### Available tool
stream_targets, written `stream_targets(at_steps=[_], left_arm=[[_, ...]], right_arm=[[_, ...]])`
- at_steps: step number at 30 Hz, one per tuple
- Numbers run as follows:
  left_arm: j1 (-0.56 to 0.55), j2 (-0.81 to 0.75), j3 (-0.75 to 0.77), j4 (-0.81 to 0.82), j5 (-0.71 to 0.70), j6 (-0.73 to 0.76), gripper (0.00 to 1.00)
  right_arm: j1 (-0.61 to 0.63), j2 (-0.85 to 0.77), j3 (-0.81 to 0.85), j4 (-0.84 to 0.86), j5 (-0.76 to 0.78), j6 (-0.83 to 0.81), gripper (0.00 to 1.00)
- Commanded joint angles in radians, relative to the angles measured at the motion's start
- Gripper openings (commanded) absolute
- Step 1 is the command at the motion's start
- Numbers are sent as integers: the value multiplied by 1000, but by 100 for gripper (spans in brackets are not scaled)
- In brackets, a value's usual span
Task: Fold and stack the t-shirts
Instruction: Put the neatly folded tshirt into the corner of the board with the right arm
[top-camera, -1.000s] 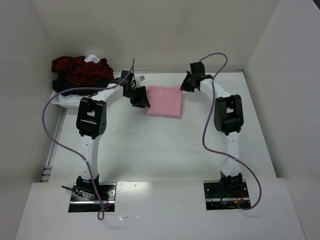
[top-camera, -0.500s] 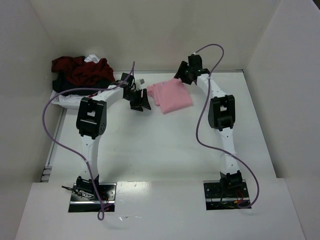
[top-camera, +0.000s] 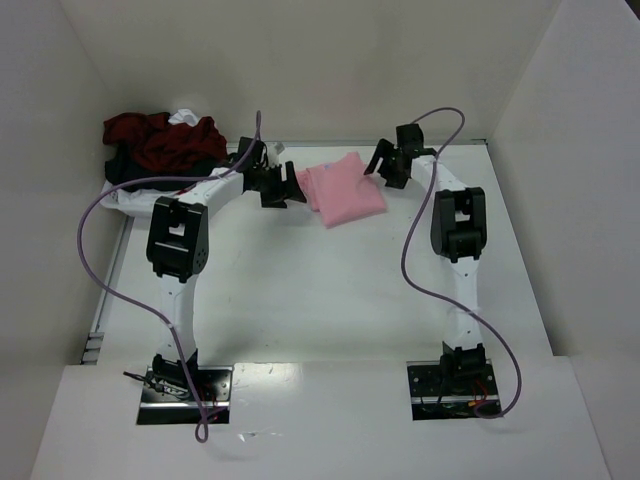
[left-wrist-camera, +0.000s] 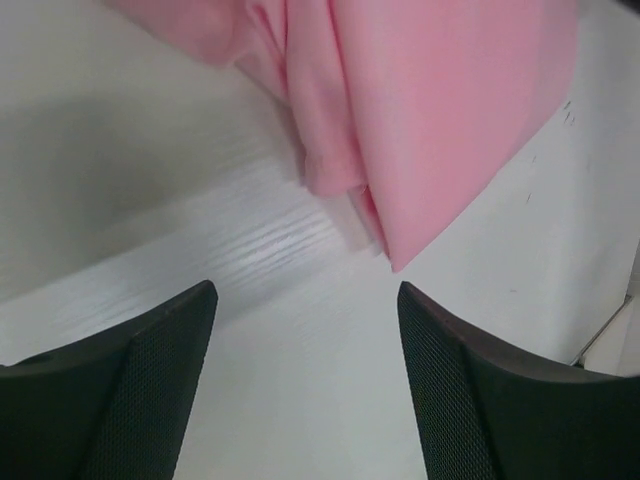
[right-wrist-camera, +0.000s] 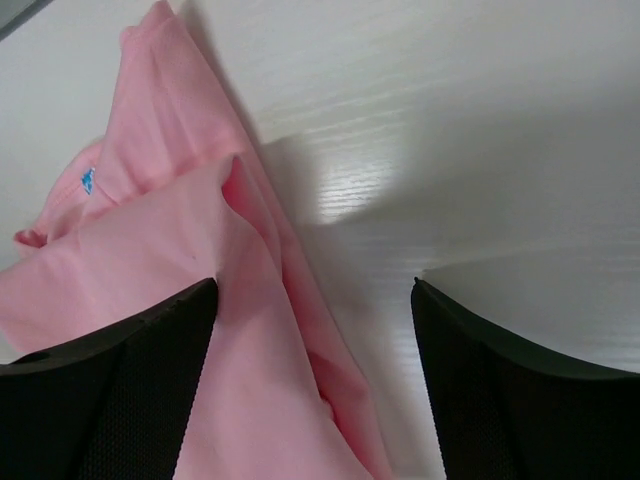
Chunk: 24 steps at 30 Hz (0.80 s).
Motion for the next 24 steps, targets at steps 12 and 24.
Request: stream_targets(at_steps=[12, 24], left_arm=[[-1, -26, -101, 281, 61, -238, 81], [-1, -60, -150, 239, 61, -189, 81]], right_arm=[[71, -194, -373, 138, -121, 42, 67], [114, -373, -596, 212, -49, 121, 89]])
